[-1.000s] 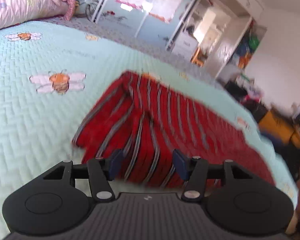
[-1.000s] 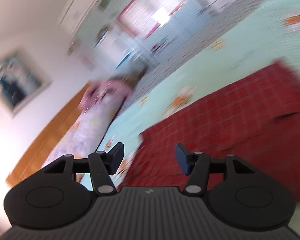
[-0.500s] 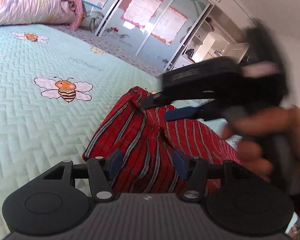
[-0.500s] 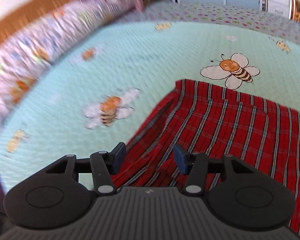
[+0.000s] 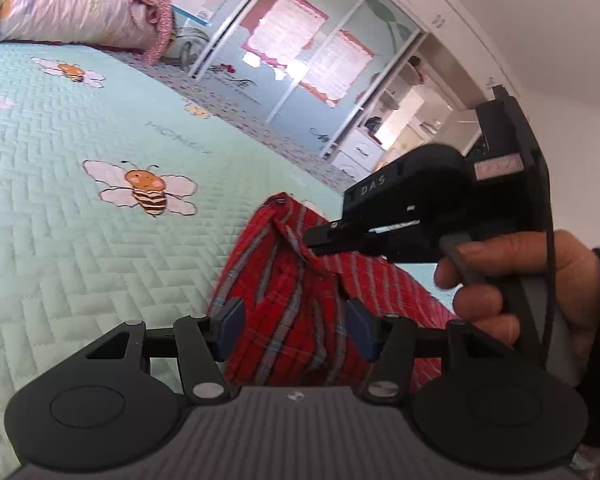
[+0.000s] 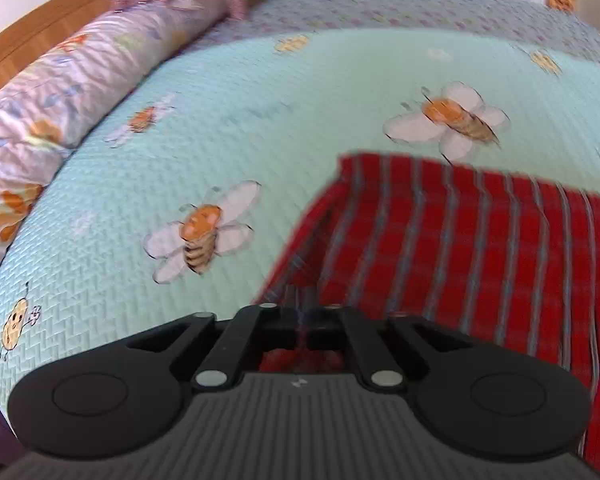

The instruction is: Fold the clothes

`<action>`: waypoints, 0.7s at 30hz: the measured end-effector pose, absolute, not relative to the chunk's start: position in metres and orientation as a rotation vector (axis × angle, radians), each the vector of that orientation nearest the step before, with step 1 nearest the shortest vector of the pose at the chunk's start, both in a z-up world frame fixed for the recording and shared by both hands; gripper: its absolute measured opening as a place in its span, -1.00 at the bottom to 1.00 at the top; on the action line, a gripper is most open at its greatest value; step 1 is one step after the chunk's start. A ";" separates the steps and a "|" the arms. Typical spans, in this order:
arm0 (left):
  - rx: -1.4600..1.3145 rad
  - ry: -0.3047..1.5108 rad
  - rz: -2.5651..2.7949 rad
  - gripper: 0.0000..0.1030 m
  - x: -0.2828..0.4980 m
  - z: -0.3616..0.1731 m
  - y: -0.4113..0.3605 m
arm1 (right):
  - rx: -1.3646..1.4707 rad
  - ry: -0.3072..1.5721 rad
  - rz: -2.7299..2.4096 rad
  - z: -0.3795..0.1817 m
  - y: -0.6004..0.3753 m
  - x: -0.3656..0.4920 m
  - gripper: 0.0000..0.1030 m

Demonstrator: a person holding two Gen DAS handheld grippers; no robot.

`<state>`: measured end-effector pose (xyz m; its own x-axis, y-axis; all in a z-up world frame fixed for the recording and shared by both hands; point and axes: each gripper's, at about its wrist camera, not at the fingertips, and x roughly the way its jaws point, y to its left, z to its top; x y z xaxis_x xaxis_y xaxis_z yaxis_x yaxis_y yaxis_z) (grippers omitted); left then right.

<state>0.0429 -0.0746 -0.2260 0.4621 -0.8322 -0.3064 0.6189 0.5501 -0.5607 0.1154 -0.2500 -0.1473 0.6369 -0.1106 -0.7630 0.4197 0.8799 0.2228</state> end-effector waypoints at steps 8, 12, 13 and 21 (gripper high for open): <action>-0.324 0.582 -1.006 0.12 0.026 -0.223 -0.088 | 0.081 0.880 -0.385 -0.152 -0.216 0.115 -0.21; -0.357 0.595 -0.965 0.12 0.035 -0.225 -0.082 | 0.222 0.949 -0.424 -0.156 -0.252 0.111 -0.94; -0.360 0.593 -0.964 0.12 0.036 -0.225 -0.082 | 0.242 0.942 -0.421 -0.155 -0.256 0.106 -0.95; -0.344 0.573 -0.965 0.12 0.038 -0.222 -0.089 | 0.523 0.863 -0.377 -0.154 -0.287 0.083 -0.98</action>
